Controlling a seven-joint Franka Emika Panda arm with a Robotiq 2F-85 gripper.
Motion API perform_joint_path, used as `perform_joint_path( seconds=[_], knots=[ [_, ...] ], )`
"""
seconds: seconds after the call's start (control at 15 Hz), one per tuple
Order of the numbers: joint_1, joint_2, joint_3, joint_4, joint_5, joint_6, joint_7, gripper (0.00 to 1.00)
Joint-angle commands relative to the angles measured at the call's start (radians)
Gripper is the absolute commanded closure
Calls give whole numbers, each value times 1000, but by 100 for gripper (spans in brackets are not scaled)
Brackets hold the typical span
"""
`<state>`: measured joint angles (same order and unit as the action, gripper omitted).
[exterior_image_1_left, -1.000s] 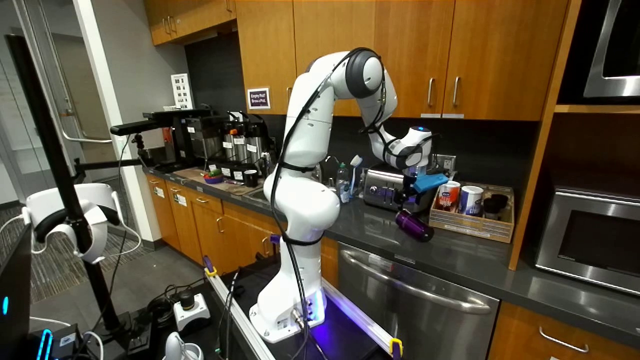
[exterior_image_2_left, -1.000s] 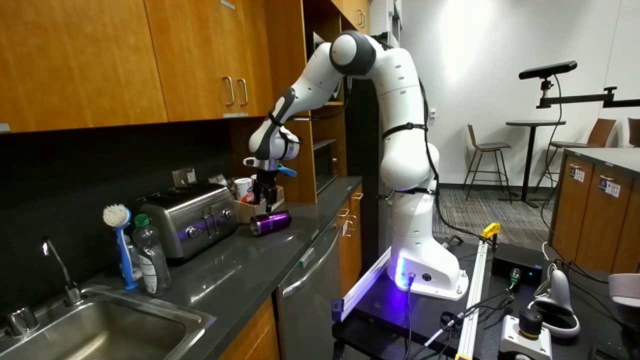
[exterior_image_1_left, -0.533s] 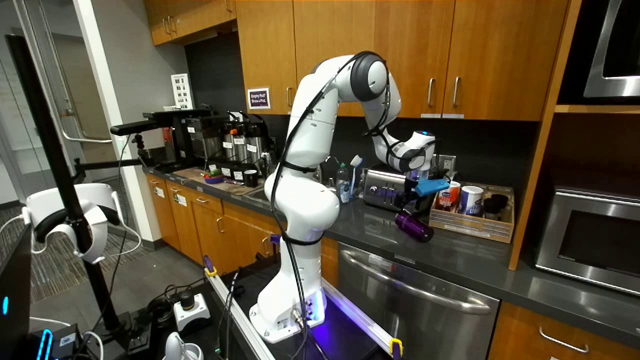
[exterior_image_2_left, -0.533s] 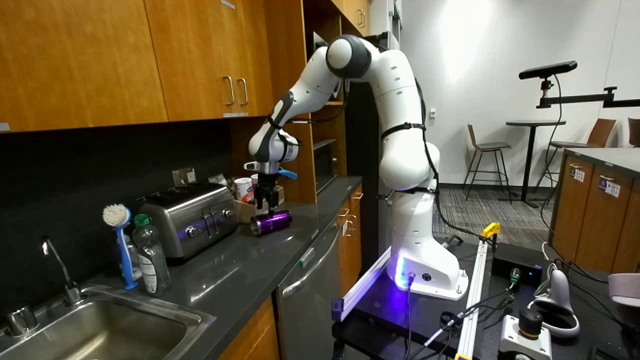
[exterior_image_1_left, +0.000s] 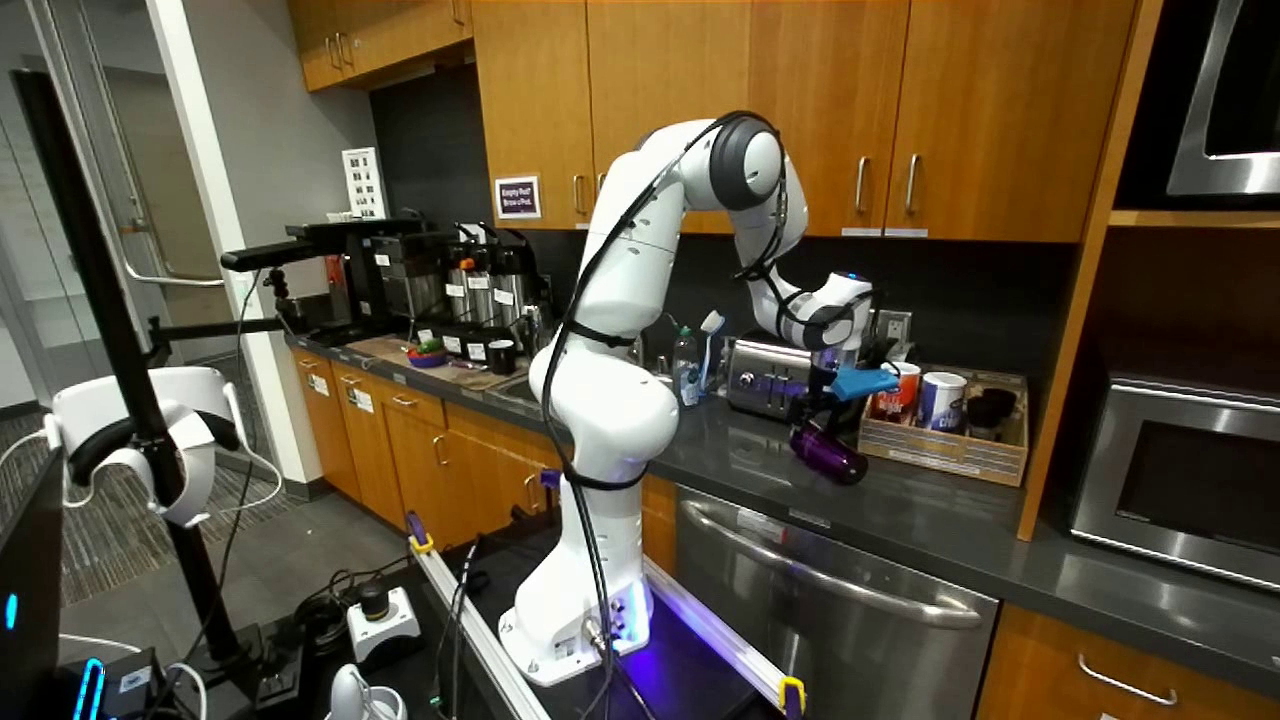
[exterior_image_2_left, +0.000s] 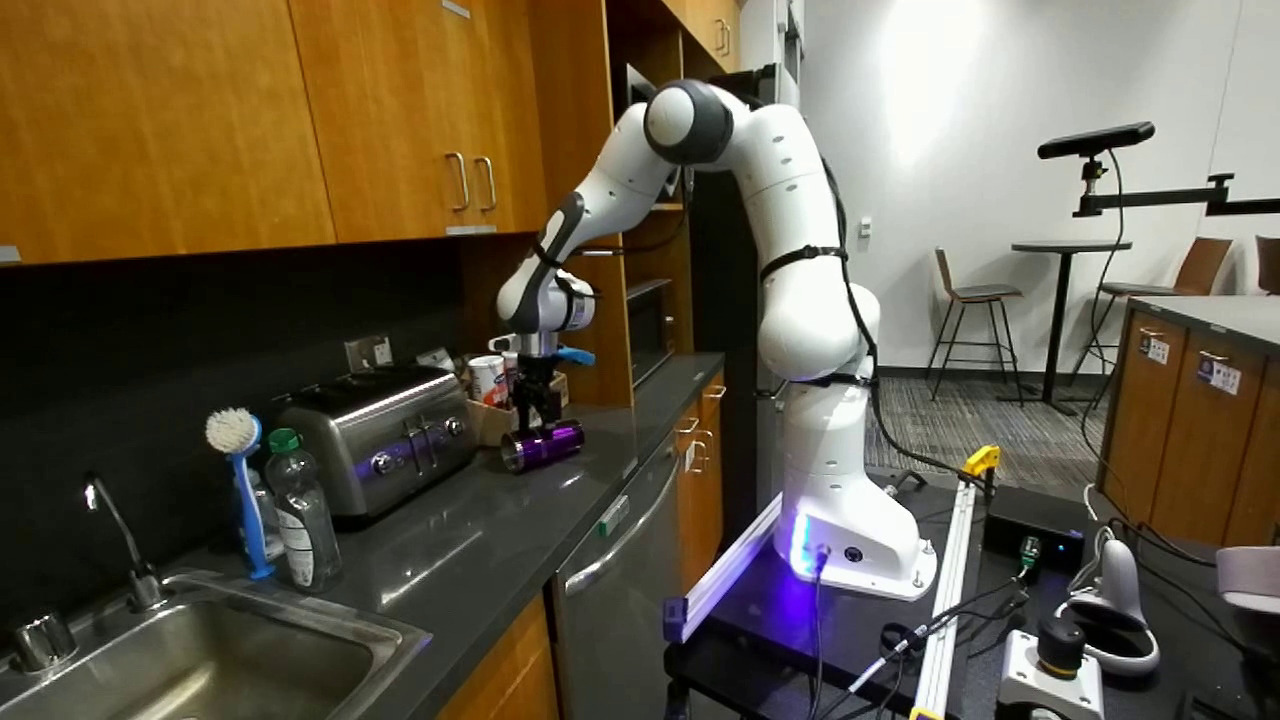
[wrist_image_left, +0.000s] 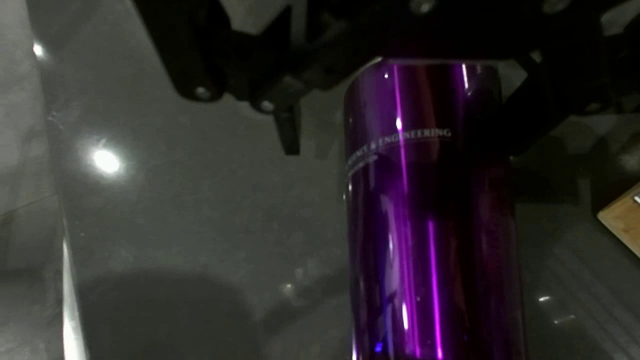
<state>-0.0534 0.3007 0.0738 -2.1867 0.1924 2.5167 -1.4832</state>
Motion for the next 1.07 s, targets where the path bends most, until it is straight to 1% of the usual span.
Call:
perform_joint_path(
  seconds=[0.0,0.4,1.0],
  knots=[
    [-24,27,21,29,-8,1,-20,0],
    [-40,67,38,61,-6,11,-46,0],
    [-46,111,42,91,-17,6,-35,0]
  ],
)
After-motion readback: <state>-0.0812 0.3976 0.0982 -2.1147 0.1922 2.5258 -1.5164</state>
